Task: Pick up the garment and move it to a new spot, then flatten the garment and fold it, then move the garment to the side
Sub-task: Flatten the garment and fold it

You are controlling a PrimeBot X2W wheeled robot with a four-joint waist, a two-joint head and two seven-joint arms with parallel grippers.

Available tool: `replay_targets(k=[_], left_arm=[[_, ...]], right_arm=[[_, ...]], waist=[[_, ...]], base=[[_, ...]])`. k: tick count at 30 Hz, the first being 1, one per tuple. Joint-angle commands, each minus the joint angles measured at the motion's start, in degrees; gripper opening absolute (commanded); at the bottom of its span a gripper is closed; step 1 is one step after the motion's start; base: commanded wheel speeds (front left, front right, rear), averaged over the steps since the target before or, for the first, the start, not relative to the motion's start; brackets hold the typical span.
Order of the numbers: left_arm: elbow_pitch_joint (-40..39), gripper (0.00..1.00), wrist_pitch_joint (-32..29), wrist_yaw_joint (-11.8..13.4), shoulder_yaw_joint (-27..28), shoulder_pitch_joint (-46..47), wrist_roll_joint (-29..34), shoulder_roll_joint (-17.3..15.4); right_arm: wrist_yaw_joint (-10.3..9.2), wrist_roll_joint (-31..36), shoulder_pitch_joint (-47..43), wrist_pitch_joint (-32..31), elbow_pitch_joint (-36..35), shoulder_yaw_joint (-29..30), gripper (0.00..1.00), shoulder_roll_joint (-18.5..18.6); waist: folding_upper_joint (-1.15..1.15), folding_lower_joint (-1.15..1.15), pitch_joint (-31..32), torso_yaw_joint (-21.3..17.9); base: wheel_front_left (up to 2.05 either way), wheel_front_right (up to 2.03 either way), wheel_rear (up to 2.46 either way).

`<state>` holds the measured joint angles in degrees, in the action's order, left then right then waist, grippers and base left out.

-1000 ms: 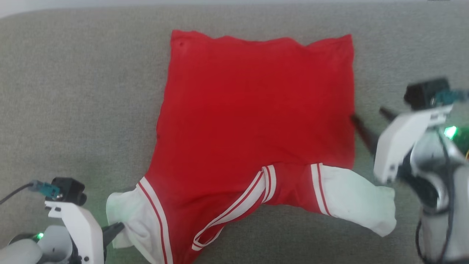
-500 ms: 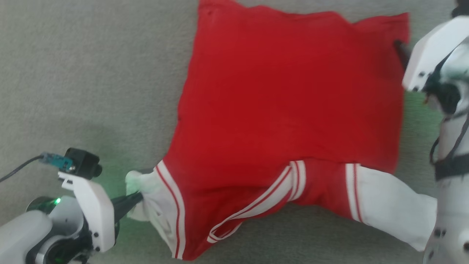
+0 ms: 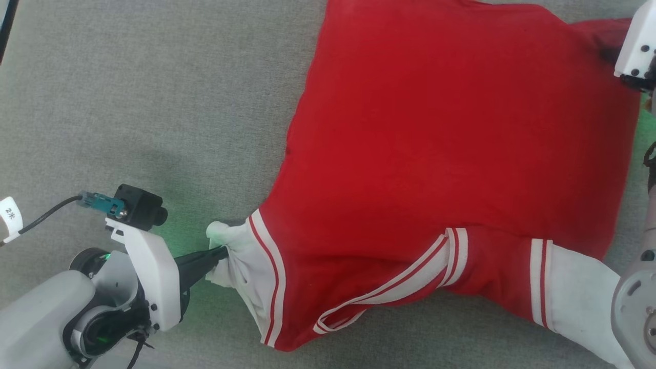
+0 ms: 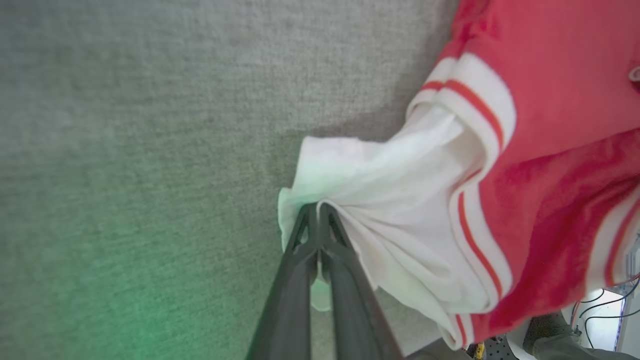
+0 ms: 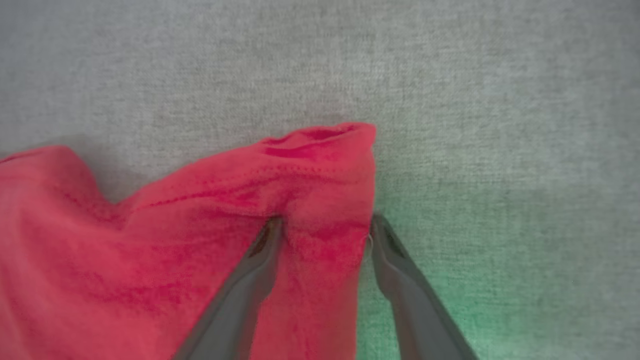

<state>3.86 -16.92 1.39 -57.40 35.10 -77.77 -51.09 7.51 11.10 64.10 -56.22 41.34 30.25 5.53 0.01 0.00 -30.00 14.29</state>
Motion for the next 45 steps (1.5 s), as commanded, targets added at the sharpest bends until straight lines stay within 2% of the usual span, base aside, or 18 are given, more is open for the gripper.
replay_targets(k=[1, 9, 14, 19, 23, 27, 32, 35, 38, 39, 40, 42, 44, 45], left_arm=[[3.79, 0.0, -0.04, 1.22, -0.43, -0.6, 0.15, -0.26], [5.71, 0.0, 0.72, 2.86, 0.49, -1.63, -0.59, -1.36], [5.3, 0.0, 1.68, 4.75, 1.56, -2.09, -1.07, -3.26], [3.39, 0.0, 2.19, 5.94, 2.05, -3.27, -1.68, -5.24], [1.67, 0.0, 2.76, 6.83, 2.68, -3.75, -2.14, -6.64], [0.28, 0.0, 3.02, 7.77, 3.01, -4.58, -2.52, -7.72], [-0.86, 0.0, 3.0, 8.56, 3.18, -4.83, -2.6, -8.41], [-1.27, 0.0, 3.04, 8.78, 3.27, -4.76, -2.58, -8.36], [-1.45, 0.0, 3.16, 9.02, 3.43, -4.8, -2.74, -8.33], [-1.43, 0.0, 3.22, 9.09, 3.46, -4.89, -2.8, -8.32], [-1.43, 0.0, 3.32, 9.09, 3.45, -4.88, -2.83, -8.28], [-1.3, 0.0, 3.49, 9.13, 3.41, -4.95, -2.88, -8.22], [-1.16, 0.0, 3.52, 9.13, 3.36, -5.02, -2.9, -8.03], [-1.09, 0.0, 3.51, 9.14, 3.31, -5.12, -2.8, -7.93]], right_arm=[[-0.03, 1.71, -6.96, -2.47, 5.16, 0.34, 0.0, -2.79], [-0.03, -0.63, -7.28, 1.6, 2.18, -5.84, 0.0, -2.83], [-0.03, -8.11, -11.3, 2.93, -1.95, -15.76, 0.0, -2.84], [-0.03, -16.78, -19.47, 0.03, -11.43, -24.8, 0.0, -1.91], [-0.04, -22.55, -27.25, -3.8, -22.54, -29.4, 0.0, 0.07], [-0.04, -27.03, -35.47, -8.7, -33.6, -31.12, 0.0, 1.04], [-0.04, -29.44, -45.97, -13.97, -45.42, -30.21, 0.0, 0.43], [-0.04, -29.24, -51.05, -14.03, -48.88, -28.32, 0.0, -0.38], [-0.05, -28.14, -54.06, -11.16, -48.06, -26.28, 0.0, -1.22], [-0.06, -27.68, -54.53, -9.62, -46.96, -25.78, 0.06, -1.44], [-0.12, -27.06, -54.56, -7.71, -45.64, -25.22, 0.24, -1.63], [-0.18, -26.33, -54.47, -4.73, -42.17, -24.54, 0.33, -1.95], [-0.23, -25.64, -53.76, -1.35, -39.07, -24.53, 1.0, -2.04], [-0.25, -25.66, -53.77, -0.28, -37.79, -24.59, 1.0, -2.09]], waist=[[-0.01, 0.0, 0.07, -0.1], [-0.01, 0.0, 2.54, -3.29], [-0.01, 0.0, 4.82, -7.1], [-0.01, 0.0, 6.78, -10.89], [-0.01, 0.0, 7.98, -13.36], [-0.01, 0.0, 8.76, -15.08], [-0.01, 0.0, 9.08, -15.91], [-0.01, 0.0, 9.12, -16.0], [-0.01, 0.0, 9.16, -16.01], [-0.01, 0.0, 9.18, -16.04], [-0.01, 0.0, 9.19, -16.02], [-0.01, 0.0, 9.32, -16.05], [-0.01, 0.0, 9.59, -16.06], [-0.01, 0.0, 9.81, -16.06]], base=[[0.0, 0.0, 0.0], [0.0, 0.0, 0.0], [0.0, 0.0, 0.0], [0.0, 0.0, 0.0], [0.0, 0.0, 0.0], [0.0, 0.0, 0.0], [0.0, 0.0, 0.0], [0.0, 0.0, 0.0], [0.0, 0.0, 0.0], [0.0, 0.0, 0.0], [0.0, 0.0, 0.0], [0.0, 0.0, 0.0], [0.0, 0.0, 0.0], [0.0, 0.0, 0.0]])
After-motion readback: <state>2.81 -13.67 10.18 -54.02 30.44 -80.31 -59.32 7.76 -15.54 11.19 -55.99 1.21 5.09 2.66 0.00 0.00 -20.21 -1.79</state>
